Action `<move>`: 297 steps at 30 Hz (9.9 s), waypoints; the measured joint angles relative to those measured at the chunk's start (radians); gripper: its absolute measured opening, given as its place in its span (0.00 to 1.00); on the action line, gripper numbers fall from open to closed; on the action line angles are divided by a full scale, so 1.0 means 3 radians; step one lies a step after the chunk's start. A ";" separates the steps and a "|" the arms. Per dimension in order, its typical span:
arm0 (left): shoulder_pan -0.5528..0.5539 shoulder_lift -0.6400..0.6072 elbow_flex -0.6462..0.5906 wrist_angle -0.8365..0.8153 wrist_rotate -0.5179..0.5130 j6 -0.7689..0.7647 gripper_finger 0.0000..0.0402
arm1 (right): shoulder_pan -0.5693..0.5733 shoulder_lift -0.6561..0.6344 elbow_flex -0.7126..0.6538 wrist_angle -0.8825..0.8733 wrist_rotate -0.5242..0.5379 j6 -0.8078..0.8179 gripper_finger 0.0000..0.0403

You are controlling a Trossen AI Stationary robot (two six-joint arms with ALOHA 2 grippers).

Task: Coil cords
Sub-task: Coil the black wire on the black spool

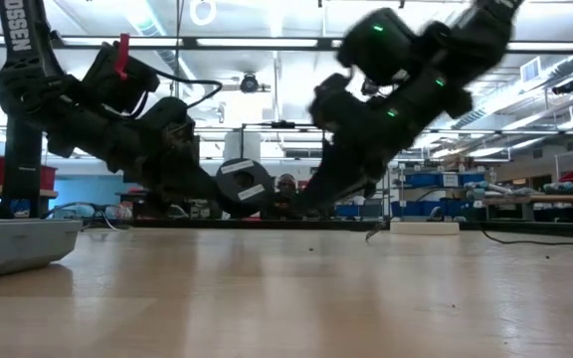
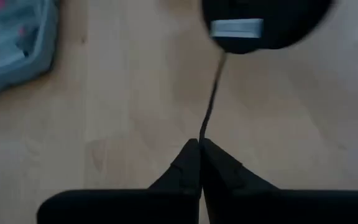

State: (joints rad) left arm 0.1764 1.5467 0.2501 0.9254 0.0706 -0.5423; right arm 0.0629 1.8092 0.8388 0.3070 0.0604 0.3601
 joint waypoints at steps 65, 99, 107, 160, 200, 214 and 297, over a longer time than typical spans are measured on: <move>-0.0025 -0.0002 0.0083 -0.0544 0.0029 0.0192 0.00 | -0.0241 -0.0031 0.0785 -0.1177 0.0358 0.0051 0.00; -0.0046 0.0000 0.0103 -0.0695 -0.0020 0.0223 0.00 | -0.0246 -0.0040 0.0886 -0.2746 0.0373 -0.2093 0.22; -0.0046 0.0001 0.0102 -0.0686 -0.0022 0.0221 0.00 | -0.0247 -0.0049 0.0573 -0.2576 0.0470 -0.2331 0.20; -0.0043 0.0003 0.0098 0.0039 -0.0052 0.0164 0.00 | -0.0135 -0.0052 0.0686 -0.1273 0.0162 0.0138 0.00; -0.0045 0.0003 0.0139 0.1003 -0.0351 0.0153 0.00 | -0.0045 0.0317 0.0690 -0.1354 -0.0134 0.0235 0.00; -0.0048 0.0001 0.0139 -0.0088 -0.0097 0.0314 0.00 | -0.0125 -0.0068 0.0684 -0.1955 0.0323 0.0305 0.00; 0.0050 0.0001 0.0134 0.0134 0.0070 0.0295 0.00 | 0.0123 -0.0202 0.0667 -0.2855 0.0570 0.0969 0.00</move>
State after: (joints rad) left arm 0.1915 1.5469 0.2901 0.9656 0.0917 -0.4539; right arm 0.0997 1.7485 1.0389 -0.5495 0.2314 0.6509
